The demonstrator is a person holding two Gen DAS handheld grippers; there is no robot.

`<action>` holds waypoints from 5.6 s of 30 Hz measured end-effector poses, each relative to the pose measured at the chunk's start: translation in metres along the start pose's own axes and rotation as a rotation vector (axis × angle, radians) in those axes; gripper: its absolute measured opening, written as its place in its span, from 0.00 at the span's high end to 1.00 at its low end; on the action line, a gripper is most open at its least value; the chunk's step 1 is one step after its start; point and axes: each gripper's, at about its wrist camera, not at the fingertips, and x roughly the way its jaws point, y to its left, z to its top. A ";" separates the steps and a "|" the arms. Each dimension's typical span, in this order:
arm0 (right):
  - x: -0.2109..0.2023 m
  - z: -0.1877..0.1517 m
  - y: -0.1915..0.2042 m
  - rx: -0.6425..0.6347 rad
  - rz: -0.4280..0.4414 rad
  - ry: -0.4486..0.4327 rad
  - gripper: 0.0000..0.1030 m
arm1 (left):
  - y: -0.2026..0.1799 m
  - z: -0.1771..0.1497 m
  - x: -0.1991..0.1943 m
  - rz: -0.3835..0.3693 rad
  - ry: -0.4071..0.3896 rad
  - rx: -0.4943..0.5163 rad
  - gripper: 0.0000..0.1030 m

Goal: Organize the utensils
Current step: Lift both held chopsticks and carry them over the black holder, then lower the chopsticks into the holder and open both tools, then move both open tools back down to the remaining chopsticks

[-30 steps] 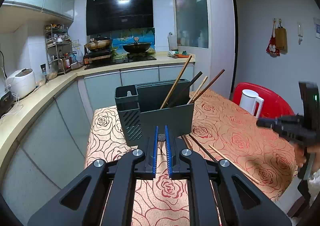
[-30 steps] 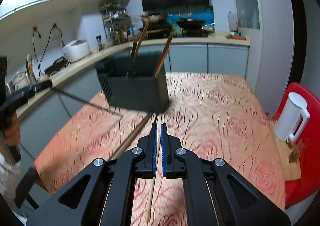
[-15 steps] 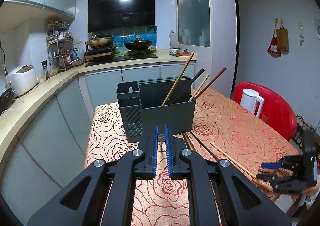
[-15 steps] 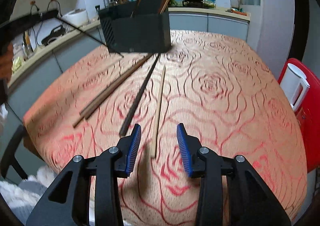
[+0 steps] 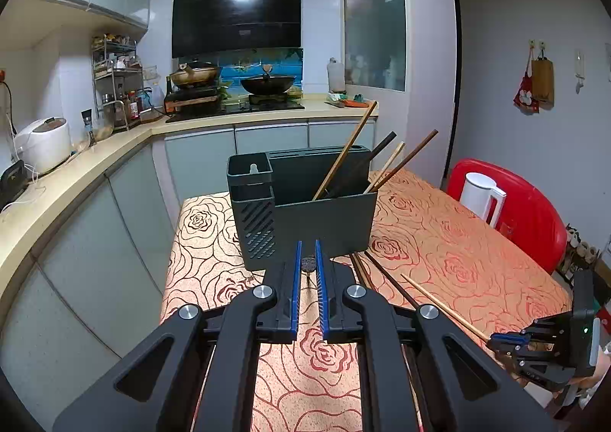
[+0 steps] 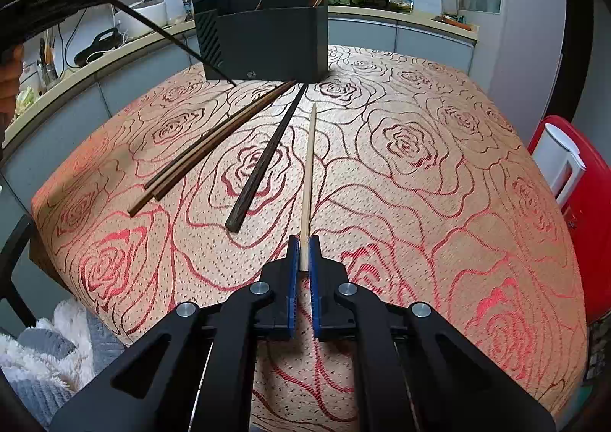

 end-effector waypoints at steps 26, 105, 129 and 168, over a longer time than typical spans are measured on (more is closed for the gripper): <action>-0.056 0.171 -0.041 0.063 0.094 -0.273 0.94 | 0.009 0.045 0.012 -0.012 -0.019 -0.007 0.93; -0.052 0.245 -0.047 0.107 0.067 -0.306 0.63 | 0.042 0.079 0.047 0.060 -0.038 -0.128 0.27; -0.004 0.071 -0.004 0.032 -0.008 -0.122 0.63 | -0.009 -0.094 0.040 0.002 0.176 -0.031 0.27; 0.004 0.035 0.004 0.053 0.018 -0.053 0.63 | -0.043 -0.146 0.048 -0.008 0.316 0.052 0.36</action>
